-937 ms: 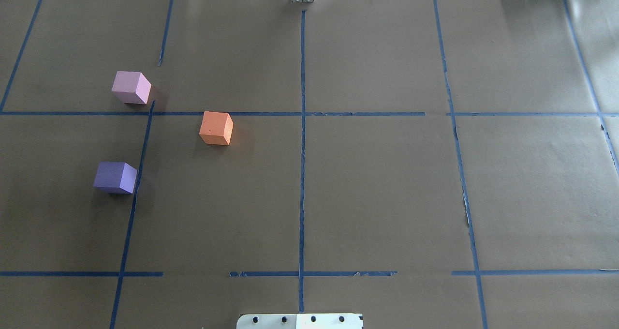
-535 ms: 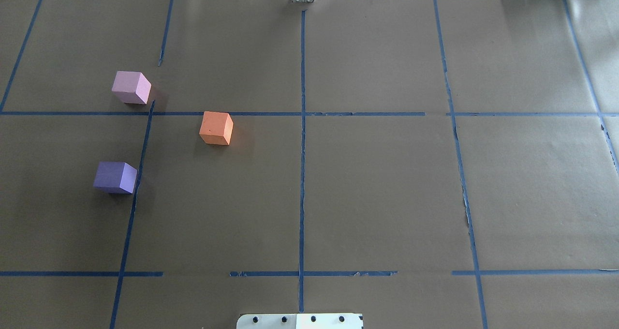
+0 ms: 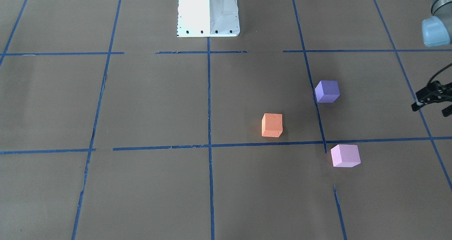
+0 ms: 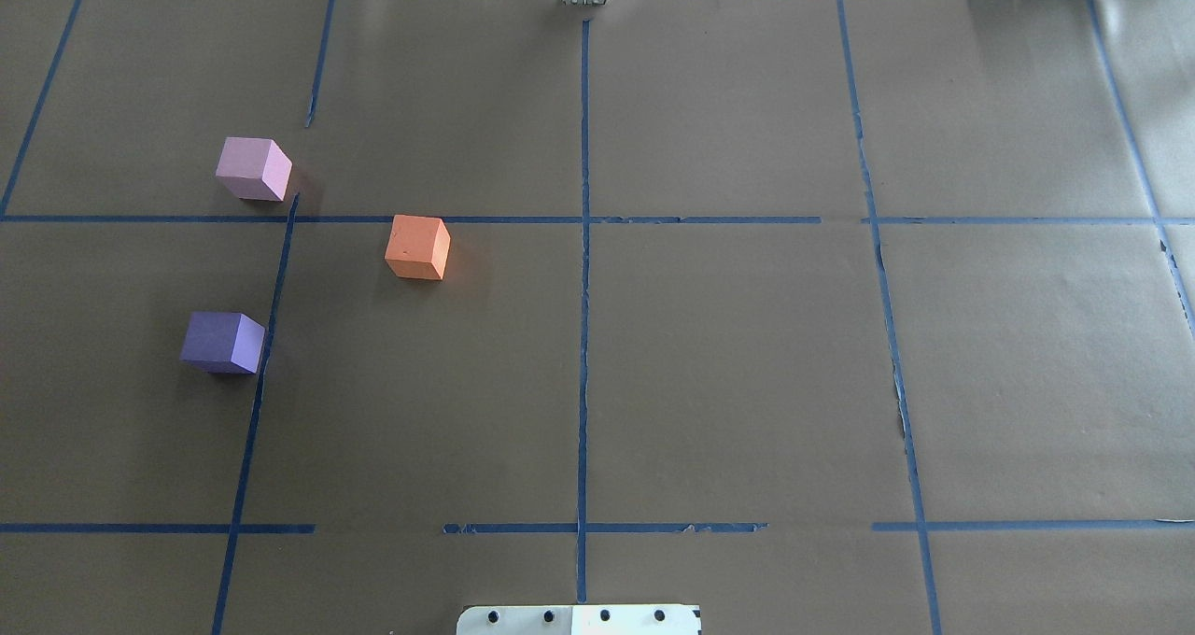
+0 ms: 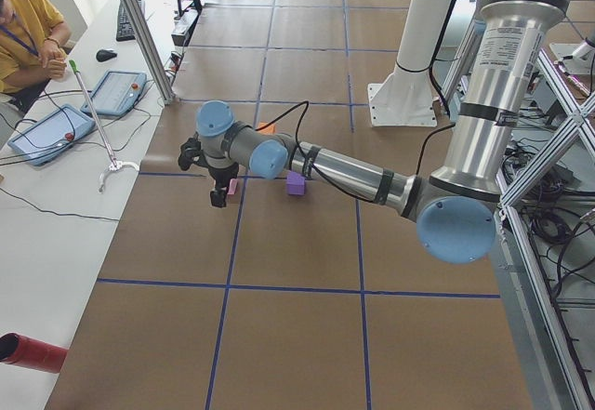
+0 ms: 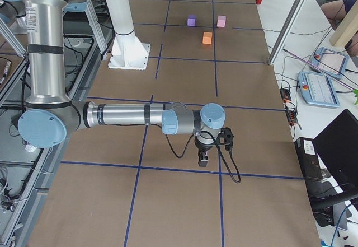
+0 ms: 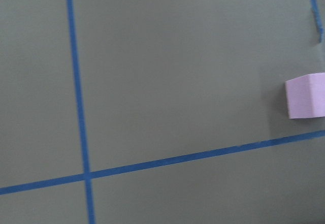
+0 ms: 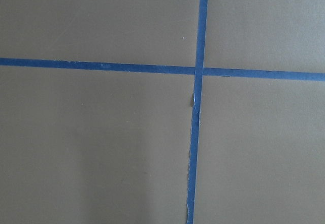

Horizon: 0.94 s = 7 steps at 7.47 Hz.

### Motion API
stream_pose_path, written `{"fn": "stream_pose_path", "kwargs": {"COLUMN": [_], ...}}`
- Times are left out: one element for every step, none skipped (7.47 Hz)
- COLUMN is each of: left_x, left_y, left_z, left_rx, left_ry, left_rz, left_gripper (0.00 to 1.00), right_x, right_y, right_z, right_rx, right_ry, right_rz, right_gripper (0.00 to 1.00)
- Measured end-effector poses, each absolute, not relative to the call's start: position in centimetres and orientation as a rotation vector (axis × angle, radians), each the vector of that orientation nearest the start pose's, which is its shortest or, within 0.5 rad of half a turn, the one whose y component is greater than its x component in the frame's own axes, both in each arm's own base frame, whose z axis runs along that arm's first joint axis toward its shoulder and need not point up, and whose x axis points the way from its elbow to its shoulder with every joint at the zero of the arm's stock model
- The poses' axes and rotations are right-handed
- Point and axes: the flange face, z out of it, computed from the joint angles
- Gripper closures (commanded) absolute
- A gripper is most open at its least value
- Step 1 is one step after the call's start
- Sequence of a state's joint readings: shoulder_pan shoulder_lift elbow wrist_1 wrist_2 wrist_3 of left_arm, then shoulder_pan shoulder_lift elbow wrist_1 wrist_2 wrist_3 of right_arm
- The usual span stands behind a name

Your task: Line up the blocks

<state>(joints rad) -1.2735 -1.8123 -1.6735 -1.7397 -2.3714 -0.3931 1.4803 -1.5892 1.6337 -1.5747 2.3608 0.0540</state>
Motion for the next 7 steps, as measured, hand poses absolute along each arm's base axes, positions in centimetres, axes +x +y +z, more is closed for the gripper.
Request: {"fn": "stream_pose_path", "kwargs": {"left_x": [16.2,20.2,23.4,25.9,28.7,31.6,33.7], "left_y": [-58.7,-58.8,-58.5,-58.1,-57.5,-56.7,-55.9], "left_z": [41.4,37.7,34.9,33.2,31.8,30.2,29.2], "left_rx": [0.181,0.176,0.173,0.176,0.188,0.19,0.182], "left_ry": [0.935,0.967,0.993,0.999,0.989,0.983,0.986], "left_rz": [0.117,0.136,0.158,0.179,0.189,0.183,0.176], "left_gripper": [0.0,0.0,0.0,0.0,0.0,0.0,0.0], "right_x": [1.8,1.8,1.8,1.8,1.8,1.8,1.8], "right_y": [-49.0,-49.0,-49.0,-49.0,-49.0,-49.0,-49.0], "right_z": [63.6,63.6,63.6,63.6,63.6,63.6,63.6], "right_rx": [-0.018,-0.018,-0.018,-0.019,-0.019,-0.019,-0.019], "right_ry": [-0.791,-0.791,-0.791,-0.791,-0.791,-0.791,-0.791], "right_rz": [-0.05,-0.051,-0.051,-0.051,-0.051,-0.051,-0.051], "right_gripper": [0.0,0.0,0.0,0.0,0.0,0.0,0.0]}}
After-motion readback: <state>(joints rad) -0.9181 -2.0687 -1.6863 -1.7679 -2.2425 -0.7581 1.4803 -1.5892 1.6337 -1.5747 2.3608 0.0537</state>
